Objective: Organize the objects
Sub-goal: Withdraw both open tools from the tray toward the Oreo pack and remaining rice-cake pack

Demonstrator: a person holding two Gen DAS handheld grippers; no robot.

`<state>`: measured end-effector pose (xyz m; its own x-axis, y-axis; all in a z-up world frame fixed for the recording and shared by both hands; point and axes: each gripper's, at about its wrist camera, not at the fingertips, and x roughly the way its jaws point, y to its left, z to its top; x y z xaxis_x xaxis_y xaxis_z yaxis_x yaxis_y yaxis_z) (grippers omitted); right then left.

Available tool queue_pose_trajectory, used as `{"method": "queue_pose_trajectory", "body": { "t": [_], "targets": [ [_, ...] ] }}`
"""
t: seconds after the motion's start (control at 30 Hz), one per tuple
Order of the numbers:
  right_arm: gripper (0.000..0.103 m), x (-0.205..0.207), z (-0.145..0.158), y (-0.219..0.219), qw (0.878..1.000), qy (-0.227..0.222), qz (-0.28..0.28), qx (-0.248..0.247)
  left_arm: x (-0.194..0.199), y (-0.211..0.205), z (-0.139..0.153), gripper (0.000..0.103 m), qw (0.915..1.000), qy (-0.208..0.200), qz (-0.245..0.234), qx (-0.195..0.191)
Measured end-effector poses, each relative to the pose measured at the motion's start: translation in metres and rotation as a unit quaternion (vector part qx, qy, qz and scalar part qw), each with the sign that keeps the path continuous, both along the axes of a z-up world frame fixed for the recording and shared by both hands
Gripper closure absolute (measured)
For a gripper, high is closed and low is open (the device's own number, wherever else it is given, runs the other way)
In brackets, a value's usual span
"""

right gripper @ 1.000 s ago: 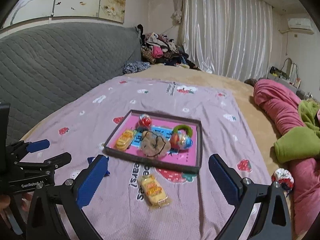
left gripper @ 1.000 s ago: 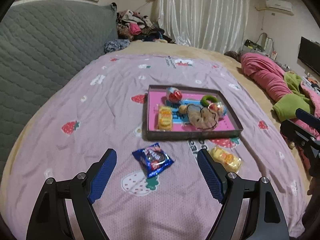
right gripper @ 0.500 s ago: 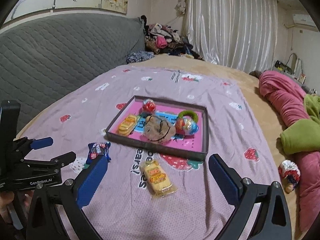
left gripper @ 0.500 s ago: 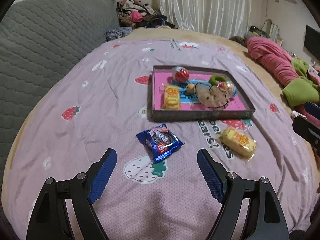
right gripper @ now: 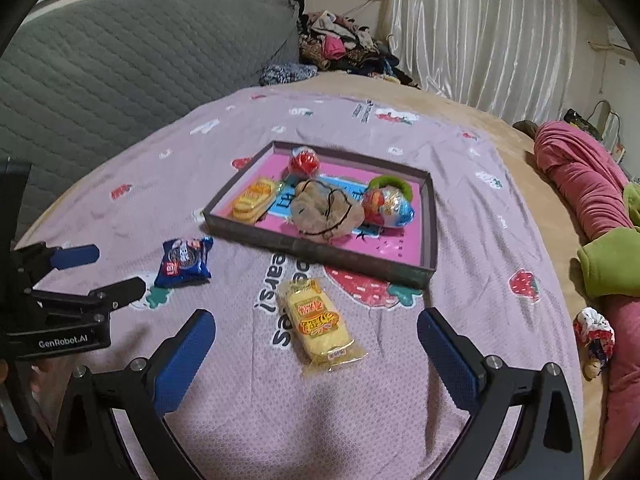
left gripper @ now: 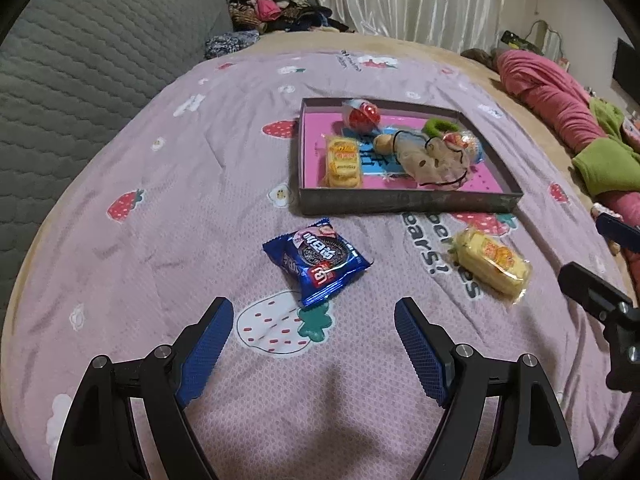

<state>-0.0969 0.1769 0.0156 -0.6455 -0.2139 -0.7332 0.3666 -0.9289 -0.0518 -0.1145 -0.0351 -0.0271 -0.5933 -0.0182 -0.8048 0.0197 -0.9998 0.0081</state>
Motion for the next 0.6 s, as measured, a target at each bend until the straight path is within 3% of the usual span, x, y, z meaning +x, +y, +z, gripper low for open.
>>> {"method": "queue_pose_trajectory", "body": {
  "t": [0.6],
  "targets": [
    [0.001,-0.008,-0.026,-0.003,0.999,-0.036,0.003,0.02,-0.015,0.009,-0.024,0.019,0.9994,-0.032,-0.005,-0.008]
  ]
}}
